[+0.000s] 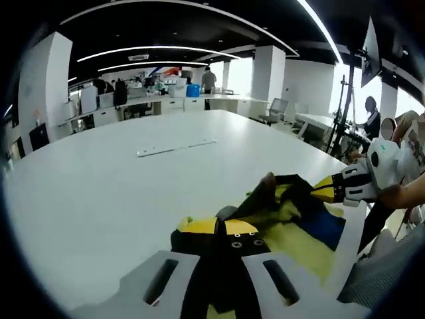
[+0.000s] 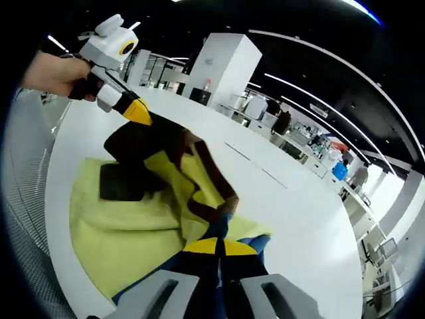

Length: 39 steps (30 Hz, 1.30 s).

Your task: Fold the garment on the visible template until the final outline fits inside the template.

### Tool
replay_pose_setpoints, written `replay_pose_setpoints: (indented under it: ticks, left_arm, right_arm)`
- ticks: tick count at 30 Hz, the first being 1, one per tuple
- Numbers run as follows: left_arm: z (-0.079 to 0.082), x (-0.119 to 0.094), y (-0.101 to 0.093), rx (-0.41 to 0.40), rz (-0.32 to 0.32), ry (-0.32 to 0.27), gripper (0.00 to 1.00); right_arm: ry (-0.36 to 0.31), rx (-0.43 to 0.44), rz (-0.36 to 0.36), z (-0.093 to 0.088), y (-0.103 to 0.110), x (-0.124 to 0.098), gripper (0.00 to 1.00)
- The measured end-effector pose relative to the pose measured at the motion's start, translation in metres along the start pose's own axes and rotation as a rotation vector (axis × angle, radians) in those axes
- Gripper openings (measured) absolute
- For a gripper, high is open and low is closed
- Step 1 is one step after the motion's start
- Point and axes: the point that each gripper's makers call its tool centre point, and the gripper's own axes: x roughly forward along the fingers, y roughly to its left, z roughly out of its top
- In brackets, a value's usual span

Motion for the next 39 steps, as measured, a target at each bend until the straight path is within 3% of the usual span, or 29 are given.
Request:
replay_pose_setpoints:
  ticks: [11,13,14,15,17,19,23,27,30,35,39]
  left_arm:
    - [0.036,-0.011,0.038,-0.08,0.052,-0.104,0.0]
    - [0.049,-0.012,0.041,-0.059,0.056,-0.132,0.0]
    - [0.062,-0.009,0.043,-0.048,0.044,-0.184,0.0]
    - [0.068,-0.006,0.044,-0.056,0.027,-0.199,0.0]
    - [0.073,-0.001,0.048,-0.055,0.035,-0.18,0.0]
    - [0.08,0.003,0.053,0.027,0.049,-0.162,0.0]
    - [0.092,0.011,0.056,0.015,0.034,-0.173,0.0]
    - [0.1,0.023,0.067,0.059,0.047,-0.157,0.0]
    - [0.111,0.035,0.074,0.083,0.036,-0.178,0.0]
    - [0.11,0.056,0.088,0.083,0.054,-0.172,0.0]
    - [0.1,0.07,0.101,0.013,0.068,-0.167,0.0]
  right_arm:
    - [-0.103,0.005,-0.078,0.051,-0.054,0.0,0.0]
    - [-0.129,-0.015,-0.097,0.066,-0.065,0.006,0.0]
    - [-0.134,-0.039,-0.122,0.071,-0.072,0.009,0.0]
    - [-0.143,-0.077,-0.141,0.075,-0.077,0.011,0.0]
    - [-0.142,-0.07,-0.133,0.078,-0.079,0.016,0.0]
    - [-0.155,-0.058,-0.134,0.085,-0.086,0.022,0.0]
    - [-0.171,-0.014,-0.143,0.097,-0.101,0.033,0.0]
    - [-0.201,0.069,-0.131,0.109,-0.115,0.047,0.0]
    - [-0.183,0.115,-0.116,0.11,-0.123,0.063,0.0]
    - [-0.169,0.192,-0.112,0.109,-0.133,0.089,0.0]
    - [-0.131,0.202,-0.12,0.103,-0.138,0.11,0.0]
